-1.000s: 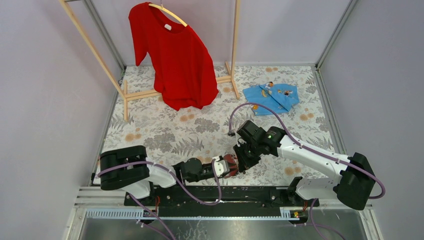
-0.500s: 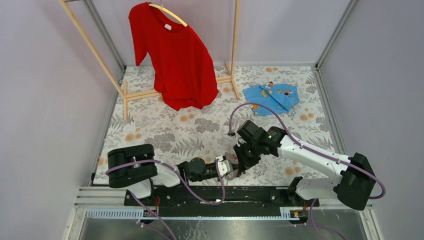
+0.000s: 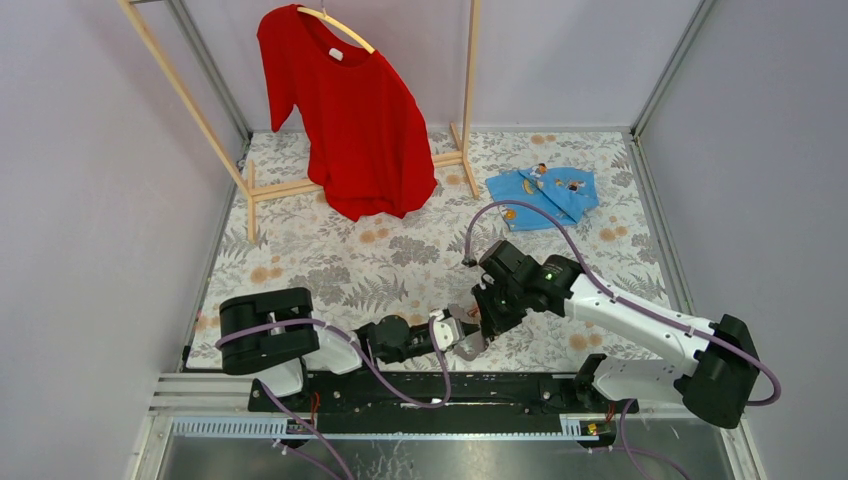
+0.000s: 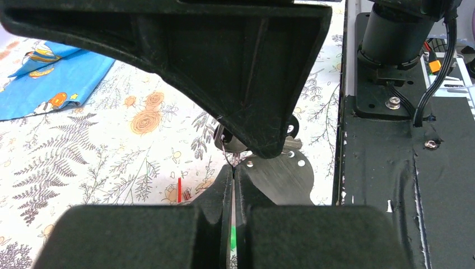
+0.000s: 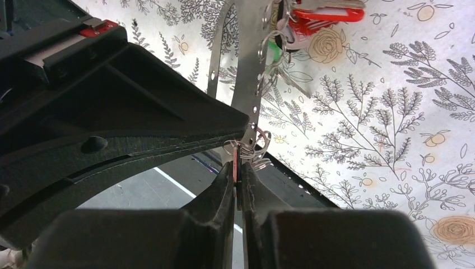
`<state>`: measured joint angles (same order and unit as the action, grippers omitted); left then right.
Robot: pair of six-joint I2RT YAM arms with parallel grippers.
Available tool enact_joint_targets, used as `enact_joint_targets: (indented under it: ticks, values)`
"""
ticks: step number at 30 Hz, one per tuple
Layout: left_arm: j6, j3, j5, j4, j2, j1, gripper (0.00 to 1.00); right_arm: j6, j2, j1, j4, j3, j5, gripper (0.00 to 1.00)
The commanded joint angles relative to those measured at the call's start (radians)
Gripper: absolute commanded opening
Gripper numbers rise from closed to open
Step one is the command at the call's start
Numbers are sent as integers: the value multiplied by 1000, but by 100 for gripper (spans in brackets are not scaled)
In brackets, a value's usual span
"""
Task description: Remove the keys from the keyring
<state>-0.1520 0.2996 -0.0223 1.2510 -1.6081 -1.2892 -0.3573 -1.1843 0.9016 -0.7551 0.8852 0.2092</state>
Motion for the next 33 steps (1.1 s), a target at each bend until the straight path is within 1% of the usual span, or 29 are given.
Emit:
enact_joint_targets:
  ticks: [1, 5, 20, 22, 33]
  values:
    - [-10, 6, 18, 64, -22, -5, 0, -27, 28, 8, -32, 0, -89, 0]
    - [-13, 0, 47, 71, -23, -4, 0, -36, 27, 8, -49, -3, -124, 0]
    - [-28, -29, 85, 87, -4, -6, 0, -60, 14, 6, -74, -2, -203, 0]
    - [-30, -33, 88, 88, 1, -5, 0, -60, 18, 7, -73, 0, -235, 0]
    - [-59, -42, 88, 60, 23, -5, 0, -11, 35, 6, 10, 14, -241, 0]
